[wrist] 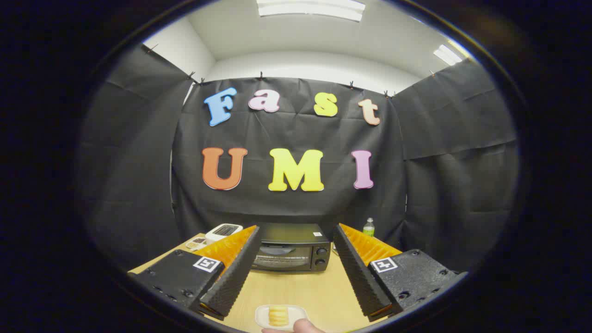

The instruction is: Open the toaster oven, put the food inside, and close the toaster oven door.

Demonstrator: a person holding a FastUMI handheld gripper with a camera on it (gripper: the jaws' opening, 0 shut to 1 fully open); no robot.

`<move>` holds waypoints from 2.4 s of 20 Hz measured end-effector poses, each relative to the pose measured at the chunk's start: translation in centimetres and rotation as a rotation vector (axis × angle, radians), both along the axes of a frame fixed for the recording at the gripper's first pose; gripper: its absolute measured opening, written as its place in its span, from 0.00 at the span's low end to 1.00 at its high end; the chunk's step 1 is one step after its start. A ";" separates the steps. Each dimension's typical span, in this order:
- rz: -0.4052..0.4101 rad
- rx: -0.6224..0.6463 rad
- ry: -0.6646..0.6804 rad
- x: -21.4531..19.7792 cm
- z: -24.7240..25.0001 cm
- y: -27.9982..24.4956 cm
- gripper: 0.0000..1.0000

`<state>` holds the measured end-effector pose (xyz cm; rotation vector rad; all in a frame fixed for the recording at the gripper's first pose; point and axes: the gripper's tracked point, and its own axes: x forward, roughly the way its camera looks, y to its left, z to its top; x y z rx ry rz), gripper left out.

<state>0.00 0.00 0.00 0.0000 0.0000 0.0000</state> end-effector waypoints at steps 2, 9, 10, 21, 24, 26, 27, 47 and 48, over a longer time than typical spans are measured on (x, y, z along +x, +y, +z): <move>0.001 0.004 0.002 0.1 0.0 0.0 1.00; -0.002 -0.020 0.002 0.4 -0.2 0.2 1.00; 0.000 -0.023 0.002 0.4 -0.1 0.3 1.00; -0.007 0.013 0.021 0.7 -0.8 -0.4 1.00; -0.008 0.019 0.028 0.9 -1.0 -0.5 1.00; -0.006 0.025 0.029 1.1 -1.1 -0.6 1.00; 0.000 0.036 0.024 1.1 -1.1 -0.5 1.00; 0.091 0.039 0.096 16.7 -3.7 1.4 1.00; 0.098 0.034 0.102 18.0 -4.1 2.0 1.00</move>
